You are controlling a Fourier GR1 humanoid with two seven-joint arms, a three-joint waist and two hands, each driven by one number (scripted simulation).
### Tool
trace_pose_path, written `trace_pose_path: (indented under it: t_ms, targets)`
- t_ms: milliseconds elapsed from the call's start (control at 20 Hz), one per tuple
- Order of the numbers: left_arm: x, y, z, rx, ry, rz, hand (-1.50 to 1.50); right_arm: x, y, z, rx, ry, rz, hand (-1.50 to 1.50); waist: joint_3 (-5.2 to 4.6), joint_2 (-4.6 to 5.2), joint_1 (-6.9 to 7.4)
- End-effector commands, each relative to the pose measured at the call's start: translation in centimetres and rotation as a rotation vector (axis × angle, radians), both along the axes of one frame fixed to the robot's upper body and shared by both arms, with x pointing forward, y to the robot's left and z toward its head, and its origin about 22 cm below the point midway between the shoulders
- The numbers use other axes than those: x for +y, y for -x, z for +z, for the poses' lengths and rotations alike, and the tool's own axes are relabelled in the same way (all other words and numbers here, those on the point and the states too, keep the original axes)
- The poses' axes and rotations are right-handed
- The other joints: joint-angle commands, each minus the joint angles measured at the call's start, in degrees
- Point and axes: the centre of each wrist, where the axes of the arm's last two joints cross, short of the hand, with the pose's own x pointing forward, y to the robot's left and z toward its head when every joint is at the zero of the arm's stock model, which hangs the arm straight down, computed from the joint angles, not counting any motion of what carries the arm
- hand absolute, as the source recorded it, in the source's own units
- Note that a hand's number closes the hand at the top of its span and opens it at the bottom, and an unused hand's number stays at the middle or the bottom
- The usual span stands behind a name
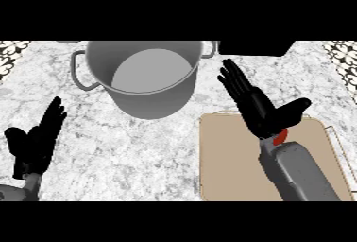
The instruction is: Pick the bell pepper from the tray and place it in the pot
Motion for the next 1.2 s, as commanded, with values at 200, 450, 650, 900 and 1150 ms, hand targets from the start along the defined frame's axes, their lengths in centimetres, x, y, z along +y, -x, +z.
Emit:
trace_pose_path:
  t_ms: [200,450,650,900,1150]
  targets:
    - [-3.3,0.2,-1.1,0.095,0.053,-0.212,0.0,-5.7,0.8,-2.9,0.166,0.316,-0.49,1.5,1.32,0.3,-4.8]
    - [-3.9,1.7,-3.3,0.157,0.115,-0.217,0.0,-11.7,0.3,-1.1,-0.208,0.575,-1.001,-1.5,0.87,-0.42,-7.94]
    - [-6.2,1.6,-3.7,0.167,0.128,-0.294,0.0,-7.0,1.9,-1.2,-0.446,0.424,-1.188,-1.5,1.41,-0.28,-5.75]
    - [-6.8,1.0,-4.2,0.178,0.128,-0.338,0.0,-4.4,4.6,-0.1,-0.326,0.487,-1.147,-1.5,1.17,-0.08,-3.68]
    - [-5.8,1.1,-3.7,0.165,0.115,-0.318,0.0,-4.4,6.1,0.0,0.009,0.57,-1.097,-1.5,1.1,-0.24,-3.62]
